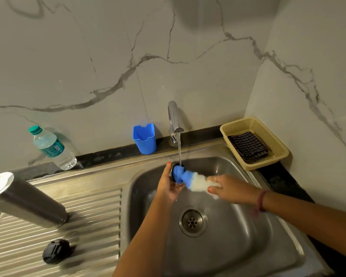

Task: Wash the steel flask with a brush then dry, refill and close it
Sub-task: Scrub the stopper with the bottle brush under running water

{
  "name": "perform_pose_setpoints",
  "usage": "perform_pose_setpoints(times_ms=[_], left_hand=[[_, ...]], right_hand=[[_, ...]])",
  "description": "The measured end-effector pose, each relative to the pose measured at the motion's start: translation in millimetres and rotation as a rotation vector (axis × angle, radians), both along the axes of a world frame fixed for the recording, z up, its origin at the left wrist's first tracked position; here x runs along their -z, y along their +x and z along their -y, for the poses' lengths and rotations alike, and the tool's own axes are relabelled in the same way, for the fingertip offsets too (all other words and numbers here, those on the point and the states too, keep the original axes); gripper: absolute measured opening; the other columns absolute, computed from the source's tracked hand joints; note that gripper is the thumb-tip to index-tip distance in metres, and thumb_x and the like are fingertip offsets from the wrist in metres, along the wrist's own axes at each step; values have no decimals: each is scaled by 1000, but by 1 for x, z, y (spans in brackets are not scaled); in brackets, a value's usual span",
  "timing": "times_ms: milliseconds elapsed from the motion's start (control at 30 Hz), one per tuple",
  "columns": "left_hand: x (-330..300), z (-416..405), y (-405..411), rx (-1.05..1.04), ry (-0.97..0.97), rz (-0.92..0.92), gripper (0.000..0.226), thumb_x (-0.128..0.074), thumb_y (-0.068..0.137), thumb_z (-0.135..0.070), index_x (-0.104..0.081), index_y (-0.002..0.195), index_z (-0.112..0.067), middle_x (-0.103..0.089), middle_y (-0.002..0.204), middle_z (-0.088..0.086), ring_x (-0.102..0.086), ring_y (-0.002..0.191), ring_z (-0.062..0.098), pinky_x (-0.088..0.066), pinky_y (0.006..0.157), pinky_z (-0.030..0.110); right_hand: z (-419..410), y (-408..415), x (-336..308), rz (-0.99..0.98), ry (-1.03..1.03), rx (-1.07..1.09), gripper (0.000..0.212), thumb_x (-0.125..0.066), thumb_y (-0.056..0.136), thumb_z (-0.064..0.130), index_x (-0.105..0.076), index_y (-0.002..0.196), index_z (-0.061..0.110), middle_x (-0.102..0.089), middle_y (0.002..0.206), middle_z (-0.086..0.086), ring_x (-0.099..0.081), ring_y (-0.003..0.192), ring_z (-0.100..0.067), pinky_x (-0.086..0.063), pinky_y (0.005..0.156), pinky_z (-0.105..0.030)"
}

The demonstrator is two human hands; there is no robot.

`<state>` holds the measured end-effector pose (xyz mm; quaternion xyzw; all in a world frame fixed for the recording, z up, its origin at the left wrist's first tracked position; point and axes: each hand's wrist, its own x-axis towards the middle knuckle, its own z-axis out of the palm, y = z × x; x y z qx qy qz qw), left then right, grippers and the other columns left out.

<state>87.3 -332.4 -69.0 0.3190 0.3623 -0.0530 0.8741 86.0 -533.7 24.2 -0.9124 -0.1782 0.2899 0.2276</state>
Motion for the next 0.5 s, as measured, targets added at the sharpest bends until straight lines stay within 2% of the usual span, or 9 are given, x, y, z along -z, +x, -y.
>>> perform_pose_setpoints(times_ms=[33, 100, 167, 233, 300, 367, 400, 467, 500], left_hand=[[1, 1, 1, 12, 9, -10, 51, -67, 91, -42, -60, 124, -4, -65, 122, 23, -64, 112, 38, -52, 98, 52], [-1, 4, 2, 61, 59, -55, 48, -70, 88, -43, -60, 112, -3, -66, 114, 22, -66, 107, 36, -51, 101, 51], [-5, 9, 0, 107, 110, -100, 35, -72, 89, -36, -60, 97, -4, -66, 99, 19, -67, 94, 31, -53, 99, 47], [-3, 11, -1, 119, 99, -117, 26, -72, 91, -26, -60, 95, -3, -65, 95, 19, -66, 90, 30, -52, 100, 48], [-3, 5, -3, 99, 71, -65, 26, -69, 91, -18, -62, 108, 1, -67, 103, 21, -66, 100, 34, -48, 105, 51], [-2, -1, -2, 91, 31, -34, 34, -62, 90, -17, -62, 116, 4, -68, 106, 21, -64, 101, 35, -47, 105, 49], [-2, -3, -1, 87, -10, -34, 34, -60, 87, -19, -62, 114, 3, -68, 102, 20, -64, 96, 34, -47, 102, 48], [-3, -3, -1, 102, -59, -40, 33, -60, 85, -24, -62, 109, 0, -68, 97, 18, -64, 89, 33, -50, 94, 47], [-2, -3, -1, 116, -59, -35, 36, -62, 88, -28, -64, 110, -1, -70, 99, 18, -65, 91, 33, -52, 91, 47]], right_hand=[[4, -2, 1, 294, -190, -198, 46, -47, 99, 28, -37, 144, 25, -65, 101, -7, -62, 80, -16, -45, 63, -24], [13, 1, 8, 874, -419, -518, 60, -62, 89, 19, -39, 144, 24, -63, 84, -12, -58, 62, -19, -37, 49, -29], [14, 4, 3, 1099, -492, -629, 66, -78, 73, 12, -54, 134, 19, -55, 64, -11, -38, 44, -16, -27, 41, -25], [8, 7, 4, 953, -504, -629, 59, -59, 91, 15, -37, 145, 19, -60, 82, -12, -46, 59, -17, -33, 48, -27], [-3, 2, 8, 501, -278, -261, 45, -43, 100, 24, -35, 144, 18, -63, 100, -7, -56, 77, -15, -39, 57, -20], [-8, 9, 17, -178, 12, 177, 33, -45, 99, 34, -51, 126, 14, -59, 78, -1, -53, 62, -12, -38, 49, -19], [-9, 9, 16, -482, 157, 349, 30, -47, 99, 36, -54, 118, 14, -47, 63, 4, -41, 48, -8, -31, 39, -17], [-9, 9, 14, -689, 269, 502, 31, -46, 98, 39, -54, 116, 15, -34, 57, 7, -27, 42, -4, -22, 34, -15], [-9, 6, 8, -584, 206, 402, 33, -45, 99, 38, -54, 120, 15, -41, 60, 6, -33, 45, -6, -28, 37, -17]])
